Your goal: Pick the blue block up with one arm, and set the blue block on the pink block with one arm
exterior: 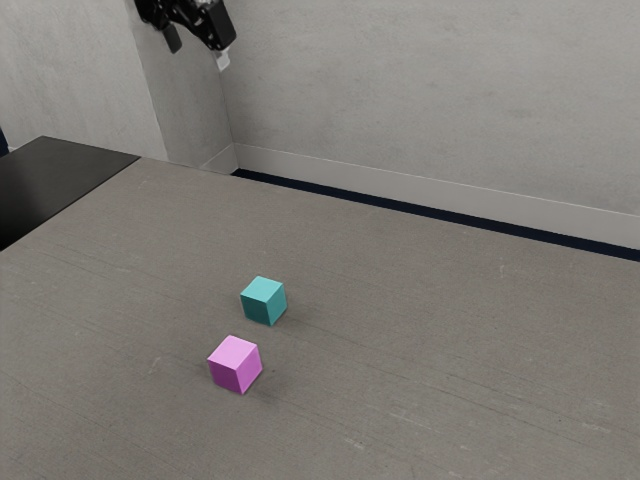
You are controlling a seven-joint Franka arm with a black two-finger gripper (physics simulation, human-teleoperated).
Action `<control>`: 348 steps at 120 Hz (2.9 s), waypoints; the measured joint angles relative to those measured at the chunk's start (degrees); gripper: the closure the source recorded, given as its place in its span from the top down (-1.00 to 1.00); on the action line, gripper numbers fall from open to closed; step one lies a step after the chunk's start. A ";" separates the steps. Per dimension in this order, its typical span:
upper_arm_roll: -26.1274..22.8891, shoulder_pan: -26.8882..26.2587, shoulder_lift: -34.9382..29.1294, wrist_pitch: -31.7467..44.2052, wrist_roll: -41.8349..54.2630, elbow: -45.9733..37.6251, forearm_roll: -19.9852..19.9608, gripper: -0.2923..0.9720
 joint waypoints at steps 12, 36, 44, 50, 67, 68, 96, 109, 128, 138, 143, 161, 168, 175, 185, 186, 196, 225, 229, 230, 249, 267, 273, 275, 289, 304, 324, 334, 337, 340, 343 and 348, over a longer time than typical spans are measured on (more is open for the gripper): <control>0.21 0.82 -0.28 -0.28 0.22 -0.22 0.16 0.54; 0.31 1.69 3.84 4.04 0.46 -12.15 0.67 0.54; 1.65 1.31 4.50 6.51 0.52 -16.51 1.27 0.54; 2.67 1.61 4.95 7.90 0.48 -18.94 1.49 0.54; 4.36 1.79 6.37 11.75 -0.51 -25.77 1.43 0.54; 4.49 1.80 6.43 12.05 -0.58 -26.19 1.39 0.54; 6.46 3.53 8.87 18.42 -2.94 -32.36 -0.50 0.54; 6.51 3.97 11.99 21.83 -3.33 -33.52 -0.93 0.54; 5.89 3.99 16.67 26.32 -3.03 -33.03 -1.02 0.54; 4.82 3.94 18.53 27.72 -2.91 -31.23 -1.07 0.54; 4.60 3.94 19.50 28.20 -2.84 -30.37 -1.10 0.54; 3.82 4.24 25.61 29.29 -2.47 -25.50 -1.24 0.54; 3.17 4.25 26.86 29.53 -2.34 -24.61 -1.27 0.54; 2.83 4.25 27.56 29.71 -2.23 -24.04 -1.29 0.54; 2.69 4.26 28.43 29.94 -2.09 -23.81 -1.32 0.54; 2.68 4.26 28.51 29.96 -2.07 -23.81 -1.32 0.54; 2.66 4.26 28.80 30.12 -1.96 -24.06 -1.37 0.54; 2.71 4.29 28.26 30.53 -1.89 -26.39 -1.96 0.54; 2.72 4.32 28.47 30.61 -1.91 -26.46 -2.14 0.54; 2.73 4.32 28.56 30.63 -1.91 -26.48 -2.20 0.54; 2.74 4.27 30.26 31.62 -1.92 -26.07 -2.84 0.39; 2.74 4.27 30.87 32.14 -1.94 -25.47 -3.24 0.15; 2.74 4.26 30.95 32.25 -1.95 -25.43 -3.32 0.12; 2.74 4.26 30.95 32.28 -1.96 -25.43 -3.33 0.12; 2.74 4.26 30.35 32.43 -2.05 -25.65 -3.34 0.08; 2.76 4.22 26.18 32.45 -2.16 -28.61 -3.37 0.06; 2.73 4.27 16.83 32.52 -2.18 -37.91 -3.39 0.06; 2.73 4.27 13.03 32.56 -2.18 -41.57 -3.67 0.06; 2.73 4.27 12.06 32.57 -2.18 -42.47 -3.76 0.06; 2.72 4.28 10.99 32.57 -2.19 -43.50 -3.84 0.06; 2.71 4.27 10.01 32.58 -2.20 -44.46 -3.90 0.06; 2.68 4.27 8.23 32.60 -2.23 -46.16 -3.99 0.05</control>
